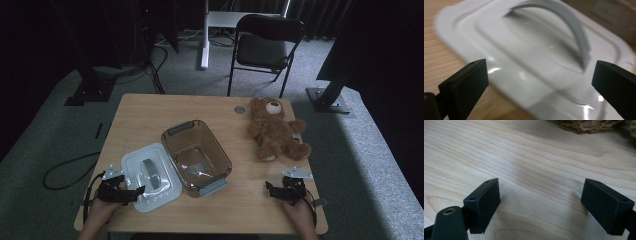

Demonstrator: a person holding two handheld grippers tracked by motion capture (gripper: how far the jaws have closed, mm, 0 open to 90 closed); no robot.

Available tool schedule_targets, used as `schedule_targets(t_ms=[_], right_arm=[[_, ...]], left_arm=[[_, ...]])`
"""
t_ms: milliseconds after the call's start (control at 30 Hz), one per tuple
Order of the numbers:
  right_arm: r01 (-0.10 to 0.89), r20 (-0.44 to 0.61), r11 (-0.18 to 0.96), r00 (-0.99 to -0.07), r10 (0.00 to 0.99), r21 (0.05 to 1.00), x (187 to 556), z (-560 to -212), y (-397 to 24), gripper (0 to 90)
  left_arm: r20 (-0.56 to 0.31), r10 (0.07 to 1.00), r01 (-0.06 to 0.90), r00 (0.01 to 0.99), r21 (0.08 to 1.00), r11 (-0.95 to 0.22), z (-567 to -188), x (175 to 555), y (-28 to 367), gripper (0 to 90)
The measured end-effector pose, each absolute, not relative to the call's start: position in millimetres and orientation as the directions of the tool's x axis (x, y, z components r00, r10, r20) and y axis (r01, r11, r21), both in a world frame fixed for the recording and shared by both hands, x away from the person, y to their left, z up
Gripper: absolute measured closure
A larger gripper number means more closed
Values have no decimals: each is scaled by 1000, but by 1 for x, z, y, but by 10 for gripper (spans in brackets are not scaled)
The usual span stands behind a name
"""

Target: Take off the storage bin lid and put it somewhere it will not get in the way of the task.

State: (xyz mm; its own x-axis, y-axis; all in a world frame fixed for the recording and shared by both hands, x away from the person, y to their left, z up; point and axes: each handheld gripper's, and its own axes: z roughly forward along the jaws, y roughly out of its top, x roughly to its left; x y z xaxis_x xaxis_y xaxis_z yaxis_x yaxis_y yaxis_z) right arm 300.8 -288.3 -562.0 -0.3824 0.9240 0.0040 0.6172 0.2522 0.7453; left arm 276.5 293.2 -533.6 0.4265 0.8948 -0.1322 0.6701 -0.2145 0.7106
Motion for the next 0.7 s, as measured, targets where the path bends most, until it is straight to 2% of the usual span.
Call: schedule_targets(t_ms=[233,500,533,700], right_arm=[[620,20,235,-375,927,749,301,-562,-290,146],[620,4,252,-381,925,743,301,-562,-288,130],[620,4,251,-379,925,743,301,-562,-288,130],[625,4,244,-368,930,741,302,-562,-289,128]], left_arm=[[-129,938,682,322,719,-135,-540,270,305,17],[-51,981,672,188,735,-91,-542,262,317,17],[-35,988,680,148,729,-76,-543,262,322,17],[-18,994,693,106,719,-61,-547,260,329,17]])
